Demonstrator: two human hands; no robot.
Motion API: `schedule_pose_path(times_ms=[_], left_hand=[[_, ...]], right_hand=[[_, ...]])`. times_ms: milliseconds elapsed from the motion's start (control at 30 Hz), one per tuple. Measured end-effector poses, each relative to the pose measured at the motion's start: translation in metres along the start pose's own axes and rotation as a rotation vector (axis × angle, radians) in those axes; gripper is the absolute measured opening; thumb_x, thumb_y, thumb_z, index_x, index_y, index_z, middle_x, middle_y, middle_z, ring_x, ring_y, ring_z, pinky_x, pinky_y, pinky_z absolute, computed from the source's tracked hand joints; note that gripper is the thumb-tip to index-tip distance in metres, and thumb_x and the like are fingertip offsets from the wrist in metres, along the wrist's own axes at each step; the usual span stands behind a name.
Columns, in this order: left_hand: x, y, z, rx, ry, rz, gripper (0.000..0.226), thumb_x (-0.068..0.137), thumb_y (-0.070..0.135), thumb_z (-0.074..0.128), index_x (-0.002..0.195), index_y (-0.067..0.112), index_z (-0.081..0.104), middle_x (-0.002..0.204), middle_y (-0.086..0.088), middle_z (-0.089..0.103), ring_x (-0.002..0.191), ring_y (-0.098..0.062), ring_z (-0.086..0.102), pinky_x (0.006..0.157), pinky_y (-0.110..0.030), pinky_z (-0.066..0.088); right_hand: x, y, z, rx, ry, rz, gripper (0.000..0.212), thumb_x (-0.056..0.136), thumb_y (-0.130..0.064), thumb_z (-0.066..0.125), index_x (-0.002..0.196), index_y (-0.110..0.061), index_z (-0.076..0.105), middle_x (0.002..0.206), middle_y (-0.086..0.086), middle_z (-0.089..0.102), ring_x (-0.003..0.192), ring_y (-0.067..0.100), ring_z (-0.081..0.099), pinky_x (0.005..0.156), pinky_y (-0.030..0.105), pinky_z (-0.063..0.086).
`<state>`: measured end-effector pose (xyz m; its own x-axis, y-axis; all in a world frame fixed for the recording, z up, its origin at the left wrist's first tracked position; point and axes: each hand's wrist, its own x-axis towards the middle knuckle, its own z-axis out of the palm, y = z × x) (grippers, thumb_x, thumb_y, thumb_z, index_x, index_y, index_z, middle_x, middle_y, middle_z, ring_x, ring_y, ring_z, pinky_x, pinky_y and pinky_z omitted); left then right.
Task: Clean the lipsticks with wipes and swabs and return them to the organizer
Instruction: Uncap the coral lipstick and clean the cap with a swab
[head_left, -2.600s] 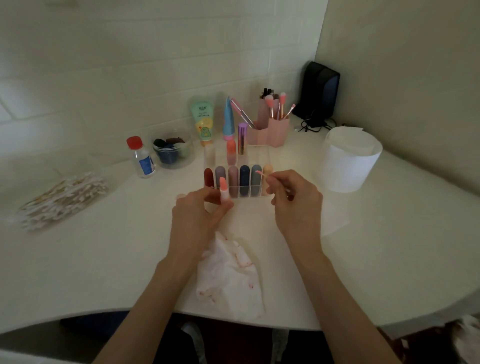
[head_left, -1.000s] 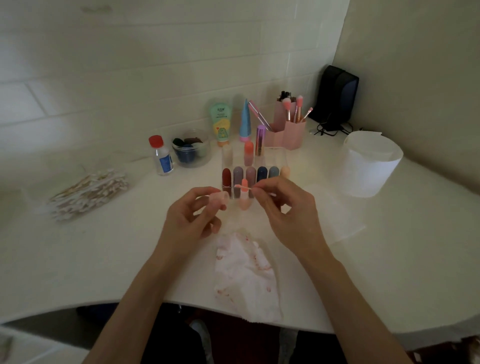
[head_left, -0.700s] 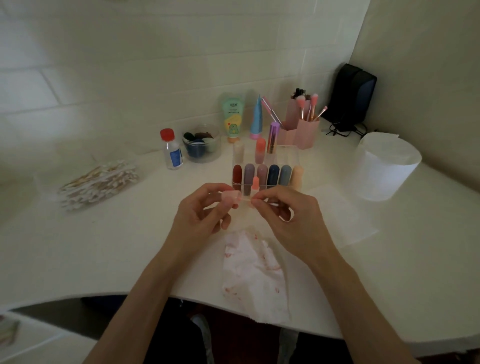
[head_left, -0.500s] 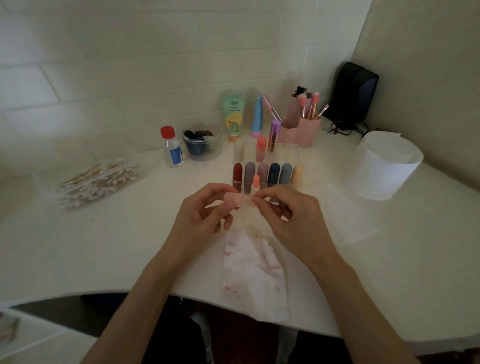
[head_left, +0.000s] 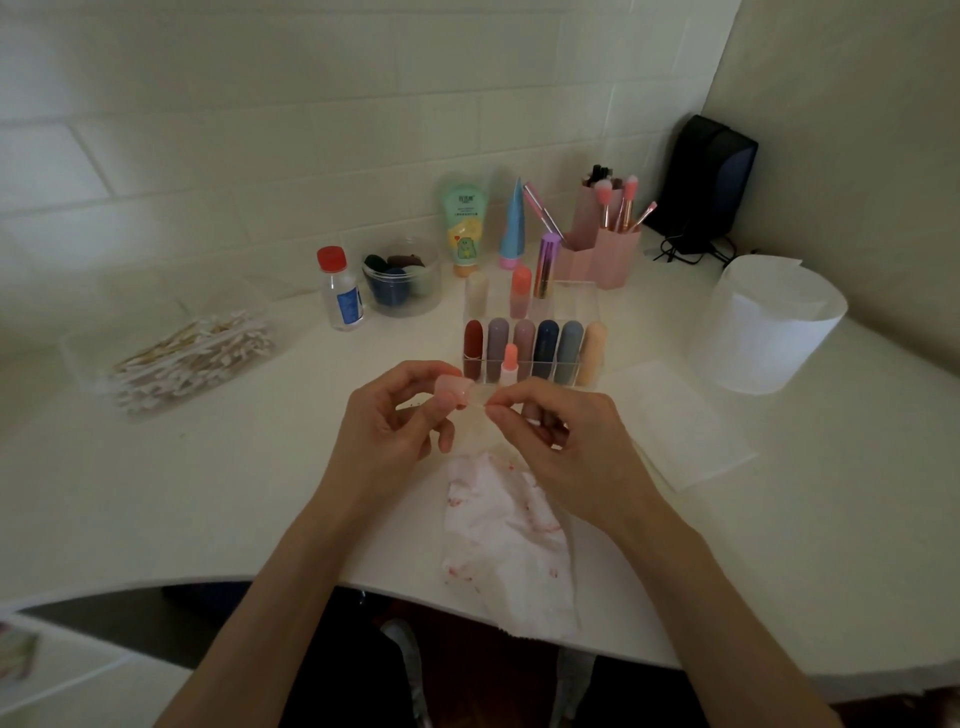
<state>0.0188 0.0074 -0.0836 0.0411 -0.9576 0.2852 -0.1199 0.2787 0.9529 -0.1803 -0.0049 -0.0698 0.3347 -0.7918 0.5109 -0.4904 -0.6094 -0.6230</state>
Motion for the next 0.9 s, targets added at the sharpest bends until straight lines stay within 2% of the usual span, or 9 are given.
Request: schedule_pose_path(times_ms=[100, 267, 333, 467, 633, 800, 900], left_hand=[[-0.0001, -0.0006, 0.0000, 0.001, -0.013, -0.005, 0.016, 0.097, 0.011, 0.064, 0.111, 0.007, 0.070, 0.090, -0.004, 0.072, 0.055, -0.020, 0.055, 0.051, -0.021, 0.040], [0.0002, 0.0005, 0.0006, 0.000, -0.014, -0.001, 0.015, 0.097, 0.008, 0.063, 0.109, 0.006, 0.070, 0.090, -0.007, 0.072, 0.054, -0.019, 0.054, 0.052, -0.019, 0.041], [0.0007, 0.0012, 0.0002, 0.014, -0.007, 0.007, 0.014, 0.097, 0.008, 0.062, 0.110, 0.007, 0.070, 0.090, -0.005, 0.073, 0.054, -0.019, 0.056, 0.051, -0.018, 0.040], [0.0007, 0.0035, -0.0006, 0.010, 0.001, 0.004, 0.013, 0.099, 0.009, 0.060, 0.108, 0.008, 0.069, 0.094, -0.003, 0.073, 0.056, -0.024, 0.063, 0.050, -0.020, 0.038], [0.0005, 0.0030, -0.0032, 0.008, 0.042, -0.020, 0.014, 0.099, 0.011, 0.061, 0.110, 0.008, 0.069, 0.094, -0.003, 0.074, 0.057, -0.023, 0.064, 0.051, -0.020, 0.039], [0.0008, 0.0020, -0.0023, 0.023, 0.027, 0.008, 0.013, 0.098, 0.008, 0.062, 0.109, 0.010, 0.069, 0.095, -0.004, 0.073, 0.057, -0.024, 0.063, 0.052, -0.020, 0.040], [0.0006, 0.0014, -0.0018, 0.033, 0.021, 0.016, 0.014, 0.098, 0.005, 0.062, 0.108, 0.011, 0.070, 0.094, -0.004, 0.073, 0.057, -0.024, 0.062, 0.052, -0.018, 0.040]], right_hand=[[0.0006, -0.0005, 0.0001, -0.018, 0.037, -0.023, 0.012, 0.098, -0.026, 0.068, 0.102, -0.017, 0.075, 0.070, -0.029, 0.051, 0.063, 0.002, 0.055, 0.063, 0.006, 0.040], [0.0019, 0.0039, 0.0010, -0.053, 0.118, -0.008, 0.016, 0.098, -0.029, 0.065, 0.102, -0.015, 0.072, 0.078, -0.034, 0.051, 0.065, -0.005, 0.056, 0.065, 0.005, 0.037], [0.0018, 0.0064, 0.0020, -0.080, 0.114, 0.022, 0.016, 0.099, -0.031, 0.065, 0.102, -0.017, 0.072, 0.075, -0.036, 0.048, 0.063, -0.004, 0.055, 0.065, 0.005, 0.035], [0.0001, 0.0092, 0.0046, -0.104, 0.072, 0.053, 0.012, 0.100, -0.031, 0.065, 0.099, -0.020, 0.070, 0.062, -0.027, 0.044, 0.057, 0.005, 0.051, 0.064, 0.010, 0.033], [-0.0007, 0.0055, 0.0059, -0.063, -0.010, 0.046, 0.009, 0.100, -0.029, 0.065, 0.100, -0.022, 0.070, 0.062, -0.015, 0.049, 0.059, 0.014, 0.051, 0.061, 0.020, 0.045], [-0.0016, 0.0019, 0.0030, 0.013, 0.027, 0.027, 0.012, 0.100, -0.027, 0.065, 0.100, -0.016, 0.071, 0.060, -0.018, 0.045, 0.056, 0.011, 0.049, 0.061, 0.011, 0.037], [0.0000, 0.0018, 0.0043, 0.010, 0.096, 0.018, 0.022, 0.100, -0.033, 0.060, 0.102, -0.014, 0.071, 0.064, -0.025, 0.047, 0.058, 0.006, 0.053, 0.061, 0.008, 0.037]])
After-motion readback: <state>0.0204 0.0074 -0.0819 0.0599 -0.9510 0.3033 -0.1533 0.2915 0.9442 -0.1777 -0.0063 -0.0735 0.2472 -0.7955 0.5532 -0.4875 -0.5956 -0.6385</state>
